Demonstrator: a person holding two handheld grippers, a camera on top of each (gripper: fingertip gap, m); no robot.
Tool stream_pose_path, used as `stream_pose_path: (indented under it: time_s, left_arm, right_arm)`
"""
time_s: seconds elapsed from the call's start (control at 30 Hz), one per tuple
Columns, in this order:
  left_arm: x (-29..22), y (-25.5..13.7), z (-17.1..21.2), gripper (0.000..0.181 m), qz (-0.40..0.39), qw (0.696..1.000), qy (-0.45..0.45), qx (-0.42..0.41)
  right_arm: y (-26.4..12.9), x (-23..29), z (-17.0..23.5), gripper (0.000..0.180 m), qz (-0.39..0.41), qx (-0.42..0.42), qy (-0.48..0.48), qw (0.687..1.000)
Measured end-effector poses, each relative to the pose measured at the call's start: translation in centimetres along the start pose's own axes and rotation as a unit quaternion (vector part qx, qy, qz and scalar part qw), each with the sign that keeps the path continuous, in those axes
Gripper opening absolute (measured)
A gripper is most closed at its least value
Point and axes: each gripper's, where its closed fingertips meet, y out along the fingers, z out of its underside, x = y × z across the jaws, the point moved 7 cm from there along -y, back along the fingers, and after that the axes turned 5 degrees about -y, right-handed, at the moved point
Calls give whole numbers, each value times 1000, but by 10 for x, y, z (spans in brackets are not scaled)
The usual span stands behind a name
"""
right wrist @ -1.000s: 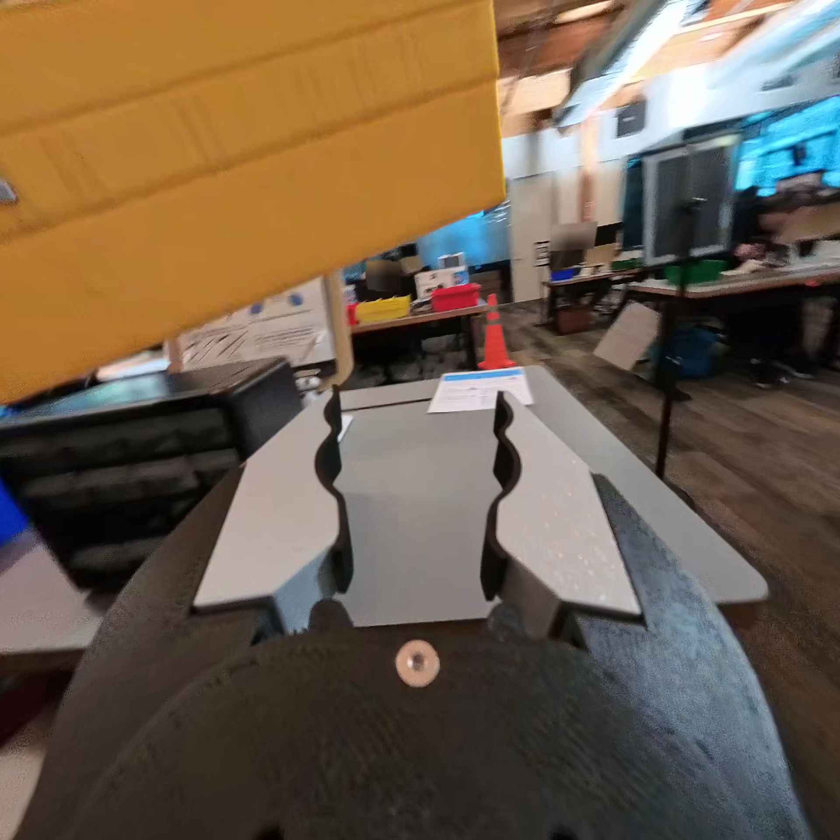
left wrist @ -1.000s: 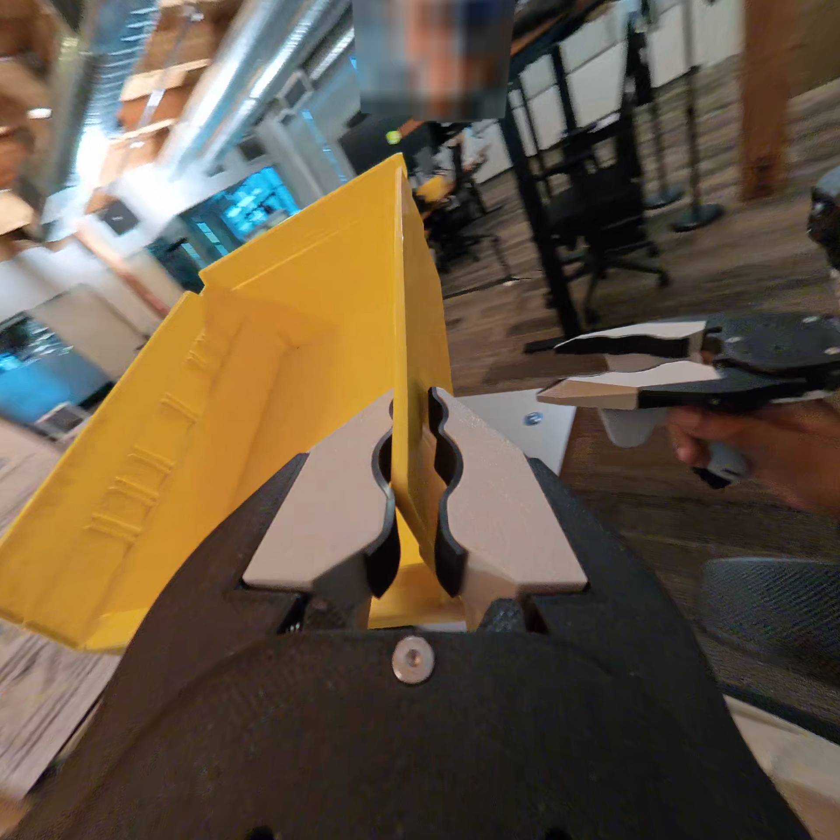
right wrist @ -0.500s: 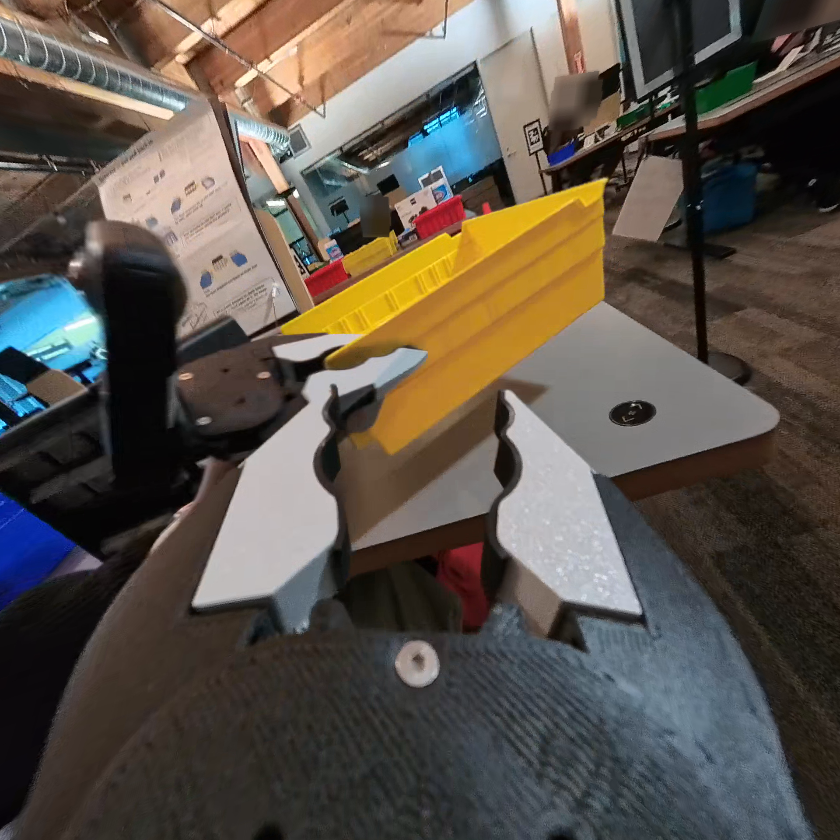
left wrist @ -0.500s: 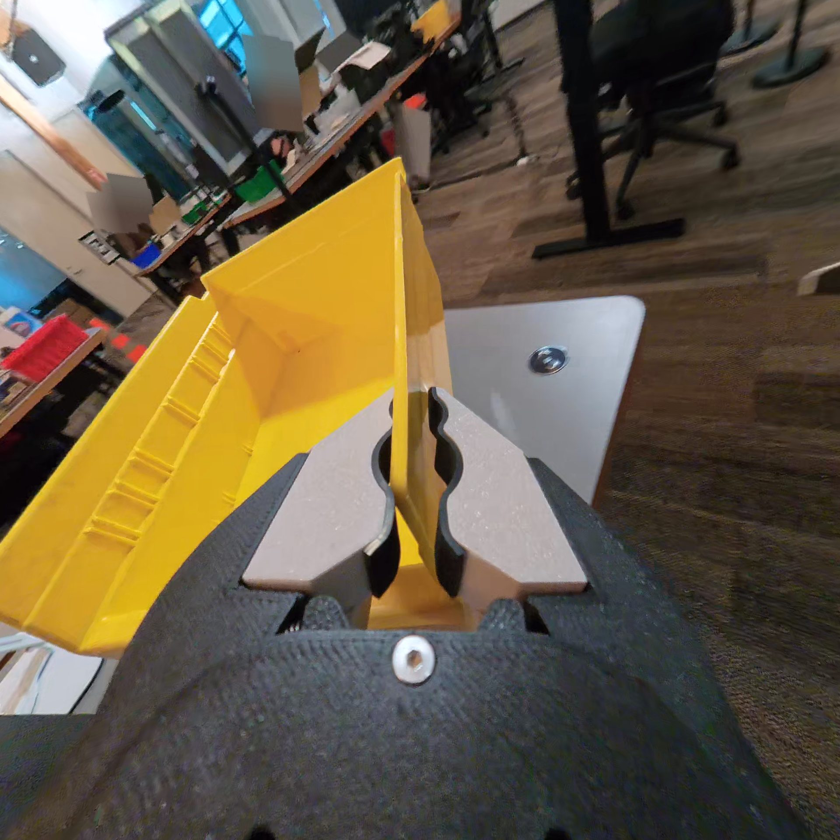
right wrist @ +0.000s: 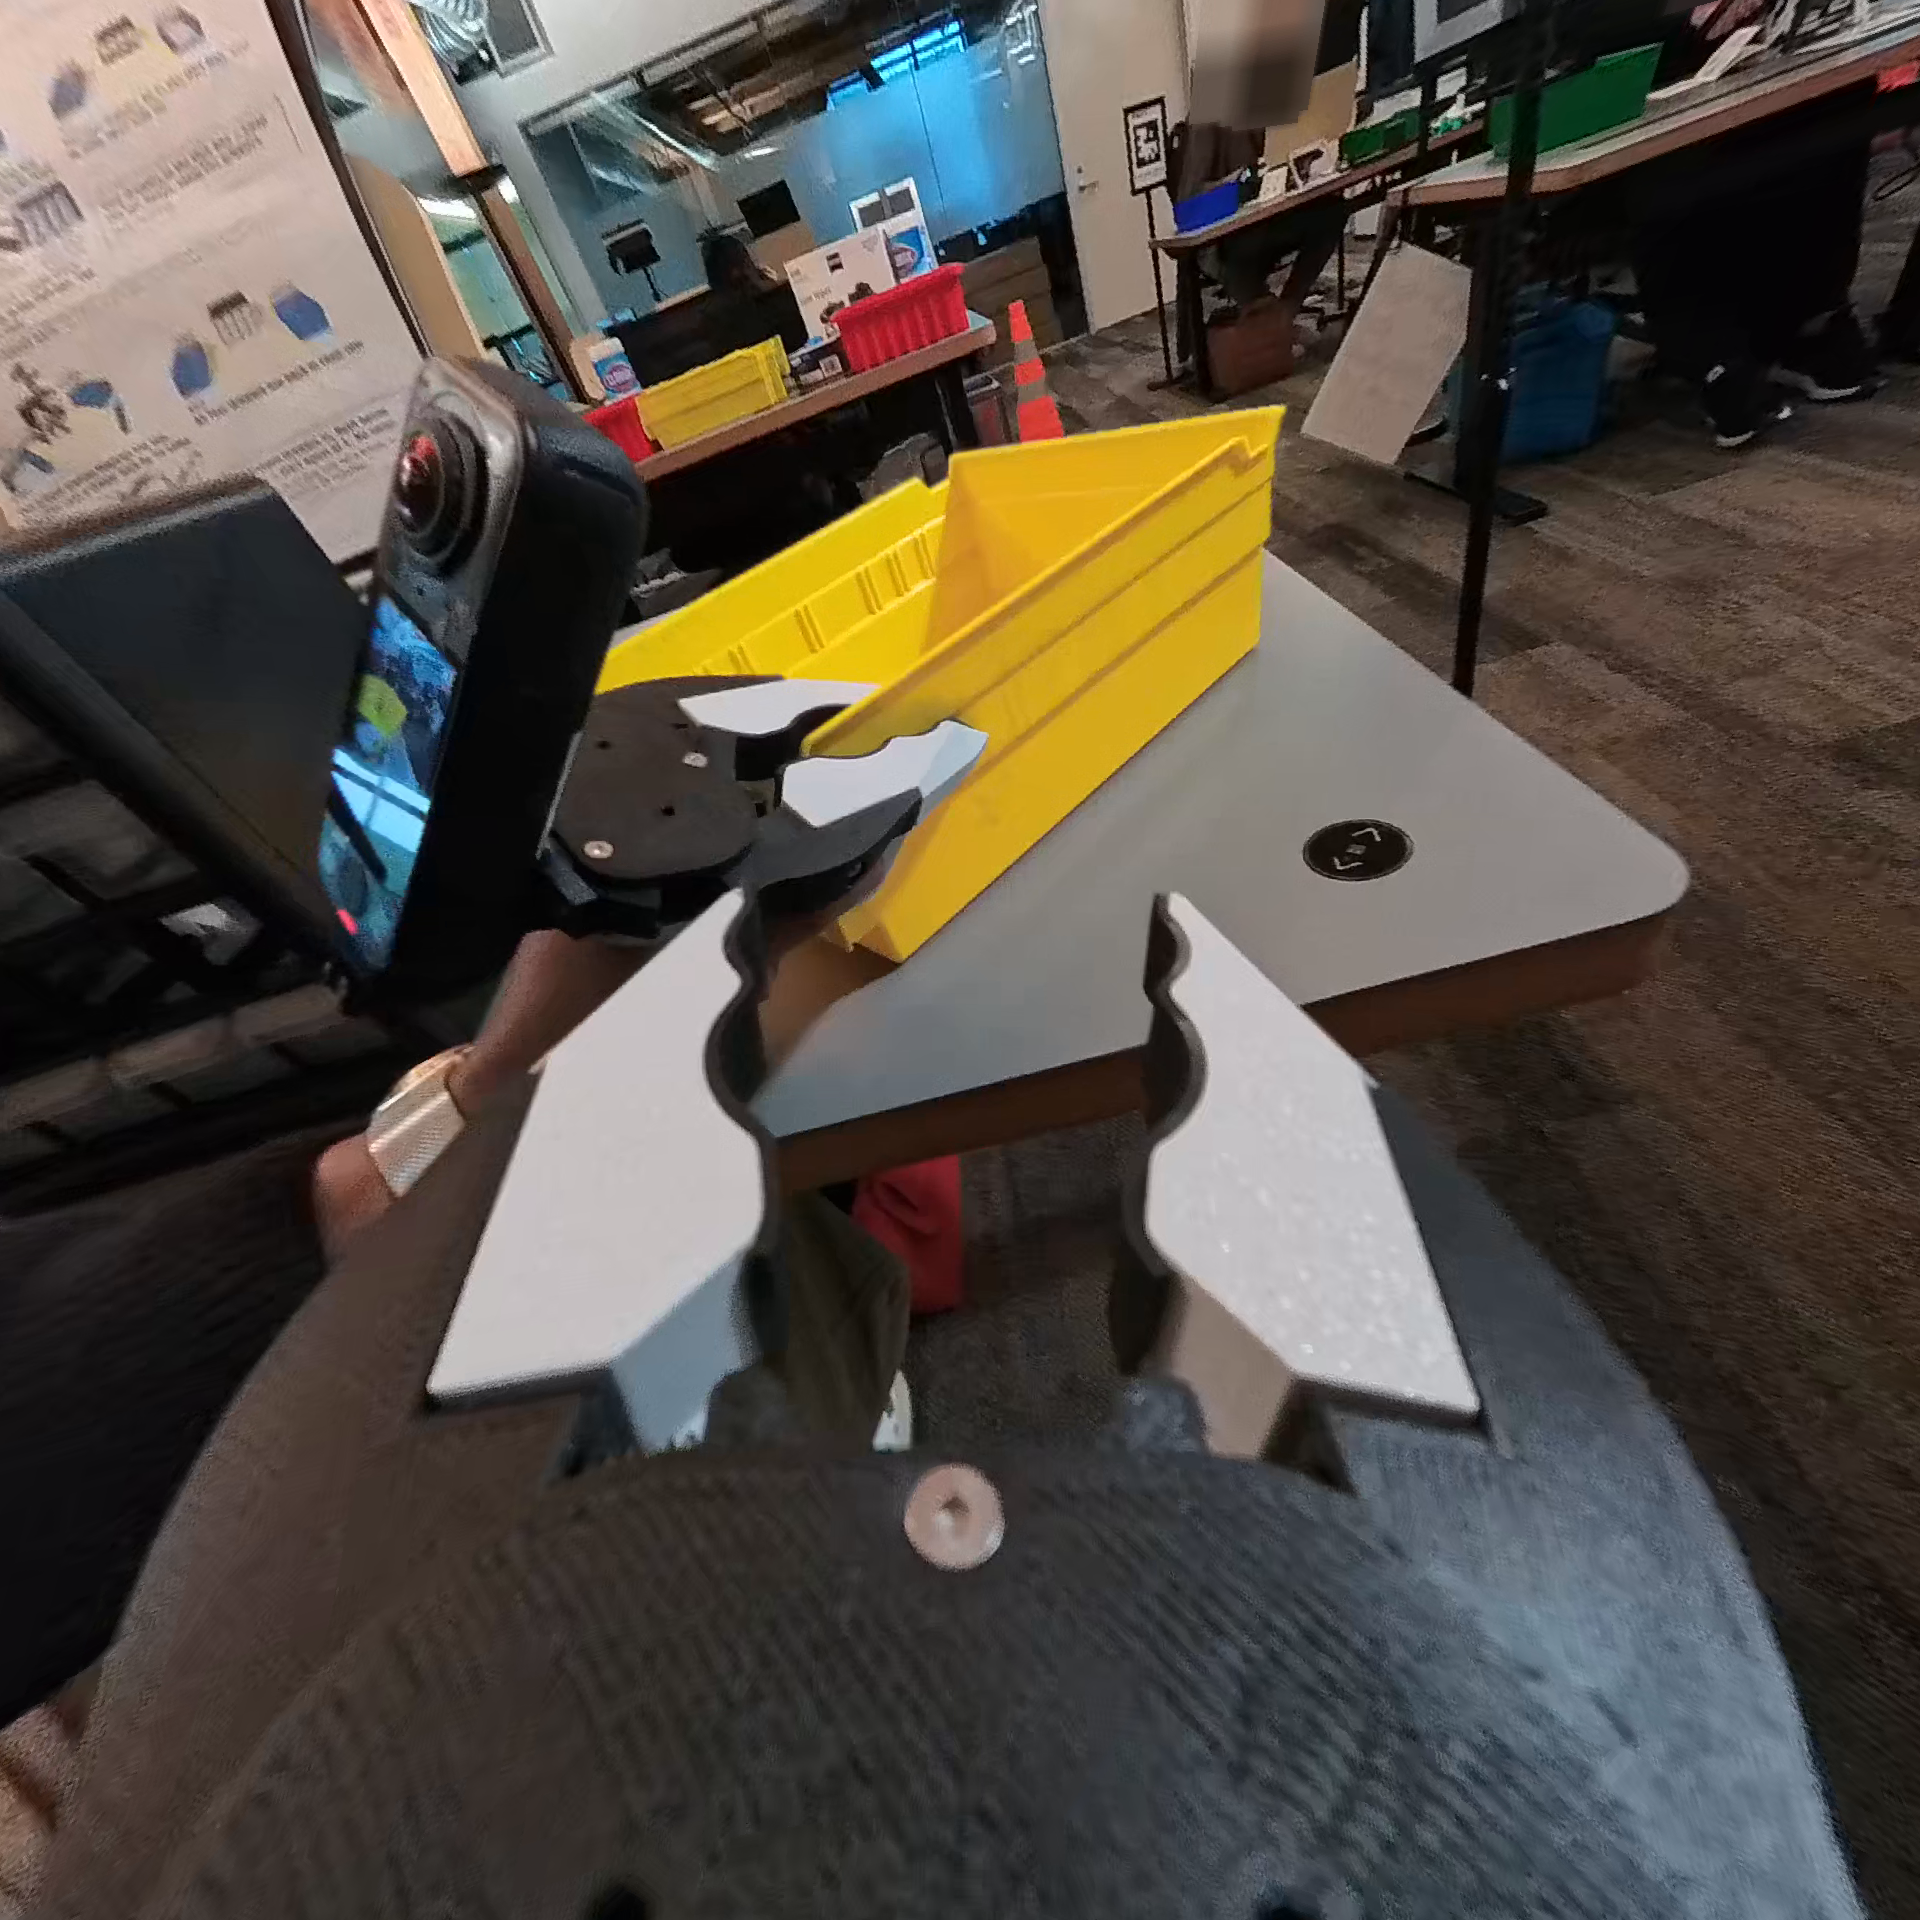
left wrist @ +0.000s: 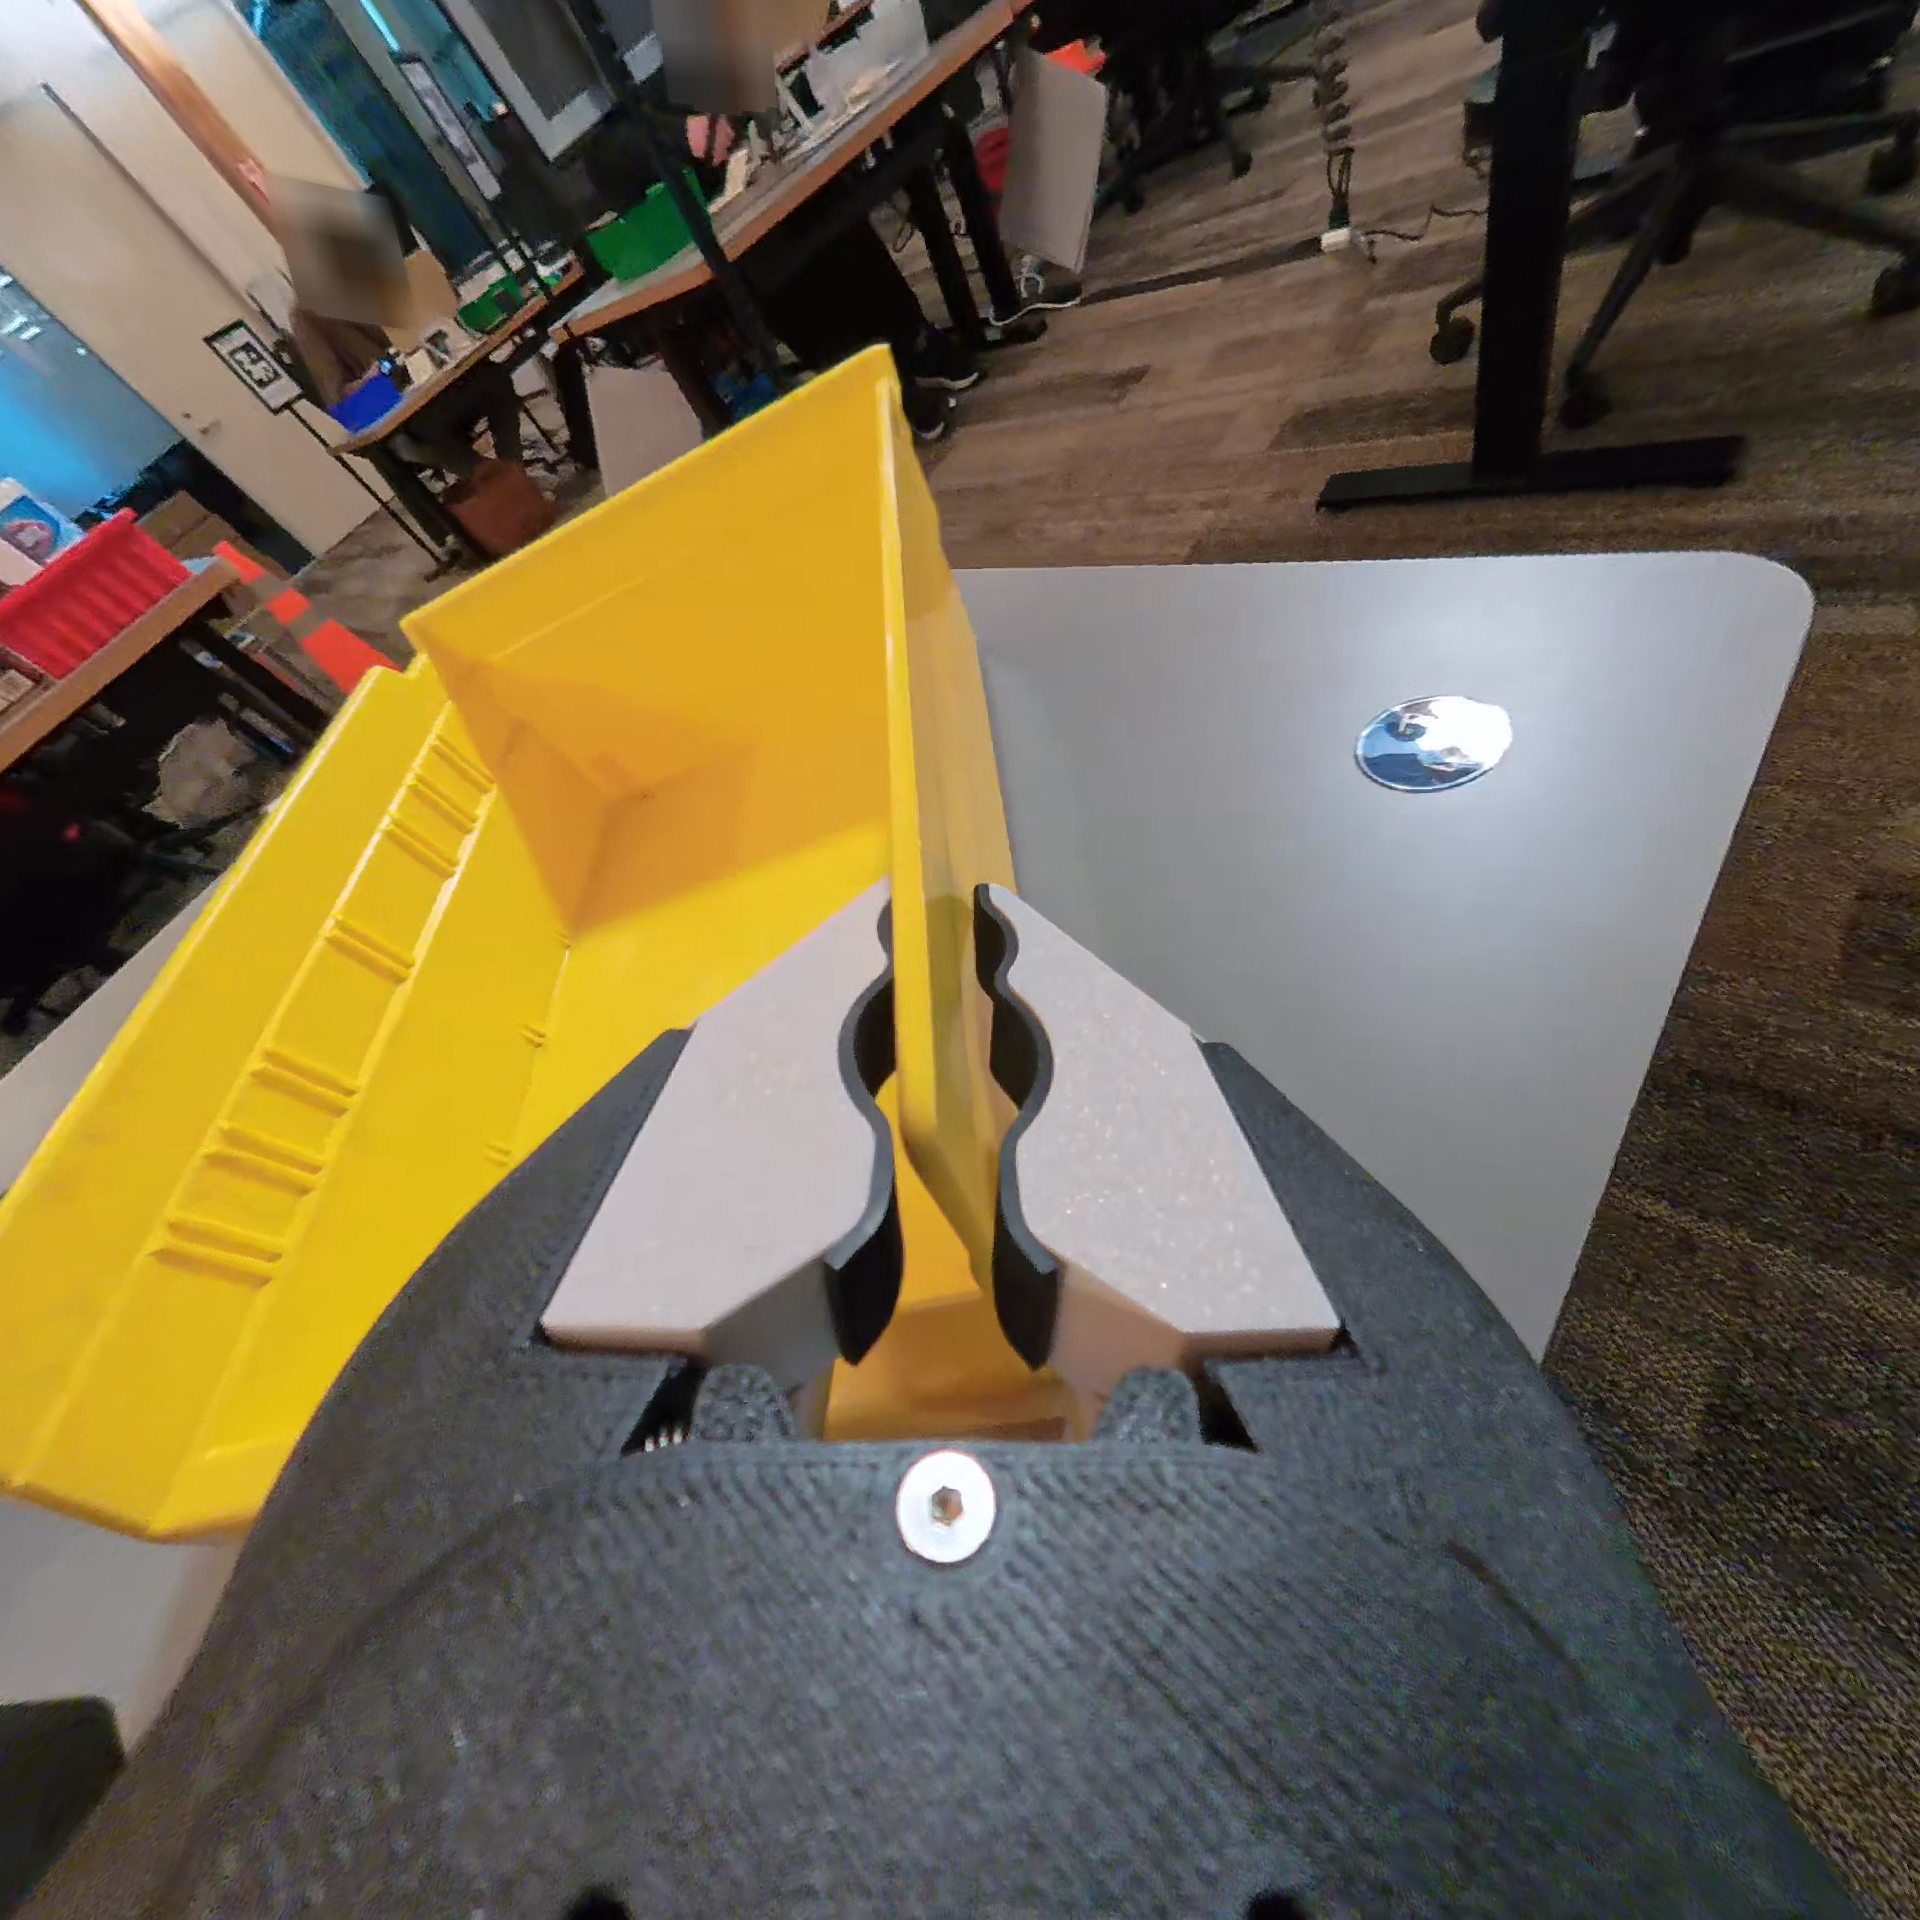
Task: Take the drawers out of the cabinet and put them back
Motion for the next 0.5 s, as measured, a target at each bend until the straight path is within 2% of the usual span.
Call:
stream_pose_path:
  time_s: [0.03,0.1,0.2,0.3,0.4,0.5]
  left_arm:
    - [-1,0,0,7,-2,1000,0,-4]
    - [-2,-8,-3,32,1,1000,8,-13]
    - [2,-42,-5,65,27,1000,-4,-13]
    - [7,-94,9,75,108,993,-43,15]
    - [10,-153,39,75,198,978,-55,42]
    - [25,-199,79,75,190,980,-26,60]
  right_arm:
    - [1,0,1,73,5,1,-6,1000]
    - [-3,-1,-3,72,22,-25,-11,999]
    - [-15,1,-17,72,48,-95,-28,994]
    - [-7,11,-17,77,57,-95,-58,992]
    - [22,32,-3,79,29,-36,-80,996]
    - [53,51,8,74,18,12,-102,995]
